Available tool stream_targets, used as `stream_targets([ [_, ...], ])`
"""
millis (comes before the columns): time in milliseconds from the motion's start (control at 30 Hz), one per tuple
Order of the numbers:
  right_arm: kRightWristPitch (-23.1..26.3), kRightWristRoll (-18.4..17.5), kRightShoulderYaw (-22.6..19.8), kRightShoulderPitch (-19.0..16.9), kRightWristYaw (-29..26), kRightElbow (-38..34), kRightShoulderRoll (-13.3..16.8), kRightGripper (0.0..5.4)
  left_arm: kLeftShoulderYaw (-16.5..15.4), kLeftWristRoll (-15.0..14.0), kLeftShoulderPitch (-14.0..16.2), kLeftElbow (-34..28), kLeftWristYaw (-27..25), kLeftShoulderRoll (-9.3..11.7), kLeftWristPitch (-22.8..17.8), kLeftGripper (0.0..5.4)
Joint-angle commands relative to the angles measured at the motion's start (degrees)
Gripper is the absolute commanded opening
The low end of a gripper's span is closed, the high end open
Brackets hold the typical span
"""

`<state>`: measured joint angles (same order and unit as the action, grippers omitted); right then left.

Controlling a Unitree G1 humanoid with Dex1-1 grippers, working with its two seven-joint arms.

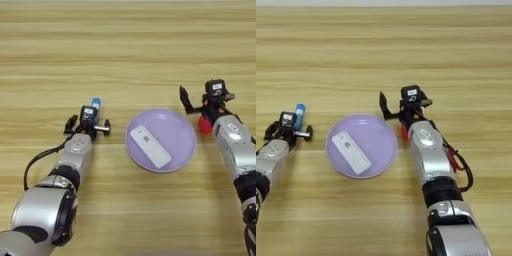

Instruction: Move the objects on the table

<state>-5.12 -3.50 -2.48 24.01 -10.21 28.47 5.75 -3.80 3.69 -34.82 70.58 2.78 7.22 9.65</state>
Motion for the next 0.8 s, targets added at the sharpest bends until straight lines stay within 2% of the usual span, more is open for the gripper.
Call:
stream_targets([
  [33, 1.49, 0.25, 0.37, -0.70, 0.69, -1.43, -0.63, 5.38, -0.61, -0.42, -0.39, 1.49, -0.39, 0.11, -2.08, 5.40],
  [267, 2.20, 0.23, 0.61, -0.95, 1.13, -2.34, -1.04, 5.38, -1.14, -0.76, -0.61, 2.72, -2.30, -0.12, -3.96, 5.40],
  [633, 2.97, 0.27, 0.88, -1.32, 1.62, -3.47, -1.47, 5.38, -1.38, -0.46, -1.34, 3.46, -3.24, -0.29, -4.71, 5.40],
  [667, 3.05, 0.25, 0.87, -1.36, 1.61, -3.57, -1.47, 5.40, -1.37, -0.45, -1.35, 3.48, -3.30, -0.30, -4.69, 5.17],
  [800, 3.35, 0.18, 0.79, -1.53, 1.52, -3.96, -1.41, 5.40, -1.40, -0.53, -1.31, 3.43, -3.81, -0.51, -4.42, 4.89],
])
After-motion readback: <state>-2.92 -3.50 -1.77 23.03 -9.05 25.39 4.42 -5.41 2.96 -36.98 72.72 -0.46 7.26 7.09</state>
